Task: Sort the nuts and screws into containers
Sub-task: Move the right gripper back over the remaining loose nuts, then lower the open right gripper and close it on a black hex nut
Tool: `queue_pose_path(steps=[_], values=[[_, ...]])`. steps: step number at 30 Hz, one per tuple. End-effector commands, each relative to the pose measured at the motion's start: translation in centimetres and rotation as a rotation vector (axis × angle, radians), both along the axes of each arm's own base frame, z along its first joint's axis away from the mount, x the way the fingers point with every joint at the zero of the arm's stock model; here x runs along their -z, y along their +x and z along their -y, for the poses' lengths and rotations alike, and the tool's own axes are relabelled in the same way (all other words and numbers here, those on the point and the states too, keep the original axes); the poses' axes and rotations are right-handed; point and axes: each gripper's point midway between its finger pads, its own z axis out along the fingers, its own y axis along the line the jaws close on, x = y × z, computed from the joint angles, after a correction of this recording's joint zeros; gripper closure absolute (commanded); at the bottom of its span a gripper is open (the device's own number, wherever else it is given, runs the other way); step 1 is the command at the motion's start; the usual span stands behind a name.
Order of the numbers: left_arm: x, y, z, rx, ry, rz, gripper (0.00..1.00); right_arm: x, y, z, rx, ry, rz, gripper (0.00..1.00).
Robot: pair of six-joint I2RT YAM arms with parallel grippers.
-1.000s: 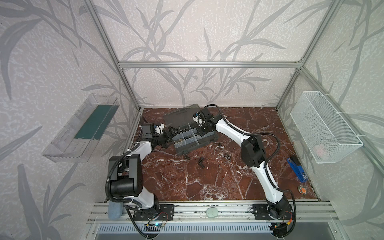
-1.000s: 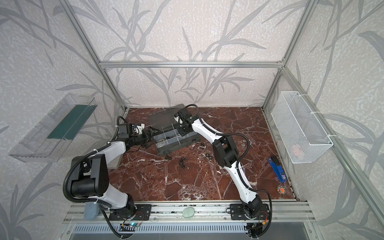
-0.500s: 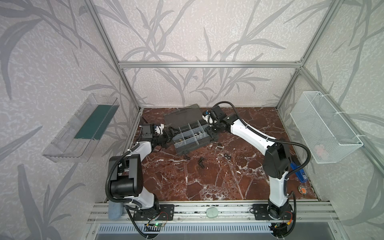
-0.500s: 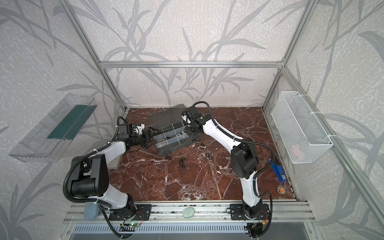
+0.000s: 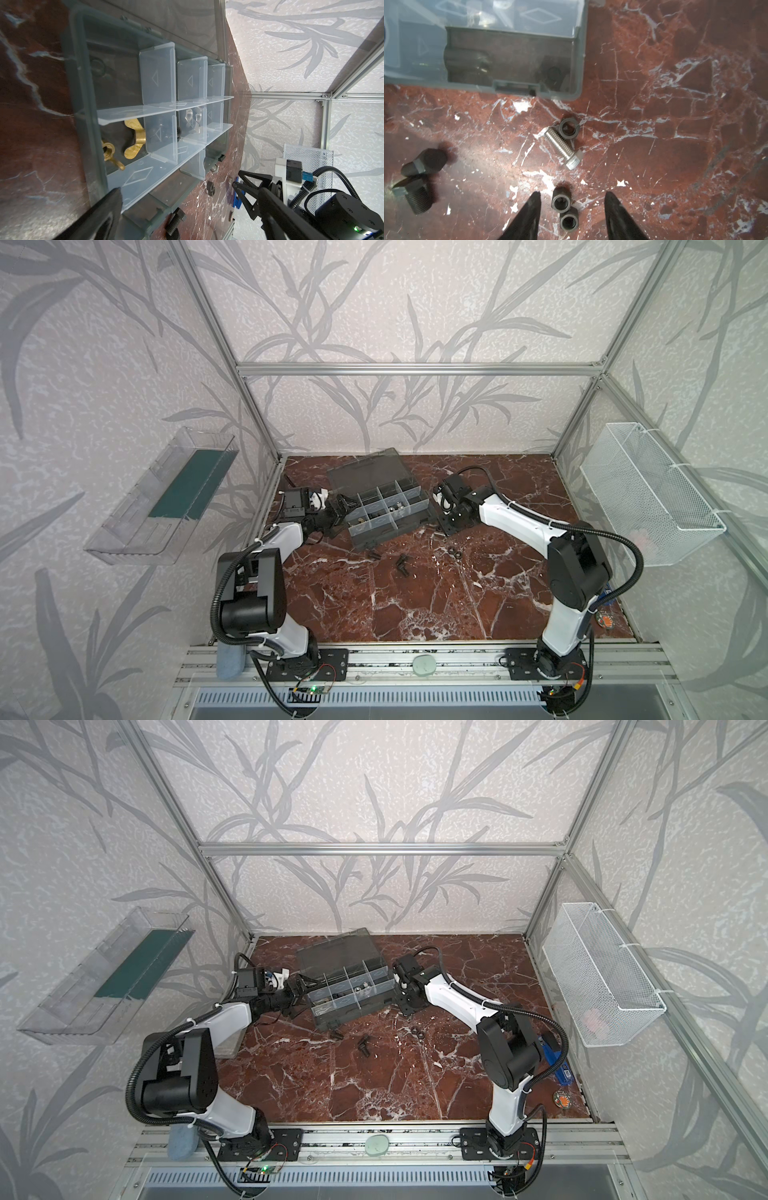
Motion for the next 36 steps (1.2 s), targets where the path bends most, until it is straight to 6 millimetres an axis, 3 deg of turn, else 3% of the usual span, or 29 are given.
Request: queue_pose_path(steps=[1, 7, 16, 21, 36], values=[[-1.3, 0.5, -0.1, 0.004, 0.011, 0.036, 0.0, 0.6, 1.7, 0.7, 0.067, 0.009, 0.018, 0.49], [-1.2, 0.5, -0.1, 0.001, 0.013, 0.033, 0.0, 2.0, 1.5, 1.2, 0.065, 0.004, -0.036, 0.49], [-1.0, 0.7, -0.1, 0.003, 0.004, 0.028, 0.0, 2.8, -2.3, 0.1, -0.018, 0.092, -0.168, 0.49], [-0.9, 0.7, -0.1, 0.004, 0.003, 0.027, 0.01, 3.4, -4.0, 0.7, -0.027, 0.078, -0.222, 0.49], [-0.7, 0.7, 0.0, 0.004, 0.002, 0.023, 0.01, 5.2, -5.5, 1.1, -0.044, 0.068, -0.28, 0.5]])
